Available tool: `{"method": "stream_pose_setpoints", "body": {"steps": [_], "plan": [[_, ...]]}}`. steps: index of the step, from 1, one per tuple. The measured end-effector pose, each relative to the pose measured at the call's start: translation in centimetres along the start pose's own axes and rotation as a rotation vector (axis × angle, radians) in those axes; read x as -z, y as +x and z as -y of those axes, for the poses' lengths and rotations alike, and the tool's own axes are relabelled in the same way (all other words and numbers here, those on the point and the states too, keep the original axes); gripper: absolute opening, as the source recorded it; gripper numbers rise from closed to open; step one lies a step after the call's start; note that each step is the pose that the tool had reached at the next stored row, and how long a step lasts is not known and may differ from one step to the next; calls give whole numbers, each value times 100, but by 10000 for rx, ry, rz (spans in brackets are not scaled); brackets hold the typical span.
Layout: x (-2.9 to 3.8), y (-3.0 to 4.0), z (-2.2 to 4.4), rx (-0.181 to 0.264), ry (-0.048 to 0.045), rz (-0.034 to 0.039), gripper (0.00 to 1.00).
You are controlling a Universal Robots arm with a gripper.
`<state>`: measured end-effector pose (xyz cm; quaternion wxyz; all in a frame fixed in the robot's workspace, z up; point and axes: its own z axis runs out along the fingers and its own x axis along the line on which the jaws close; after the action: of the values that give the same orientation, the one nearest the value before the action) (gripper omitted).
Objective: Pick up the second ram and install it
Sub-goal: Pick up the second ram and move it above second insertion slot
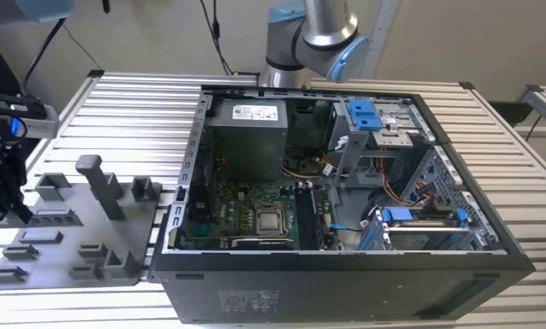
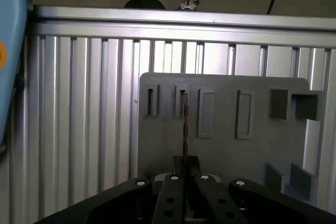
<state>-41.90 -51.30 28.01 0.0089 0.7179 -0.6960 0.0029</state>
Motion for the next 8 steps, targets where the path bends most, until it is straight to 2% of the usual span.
{"method": "stream_pose_setpoints", "body": {"steps": [8], "plan": [[133, 2, -1, -2, 0, 0, 14]]}}
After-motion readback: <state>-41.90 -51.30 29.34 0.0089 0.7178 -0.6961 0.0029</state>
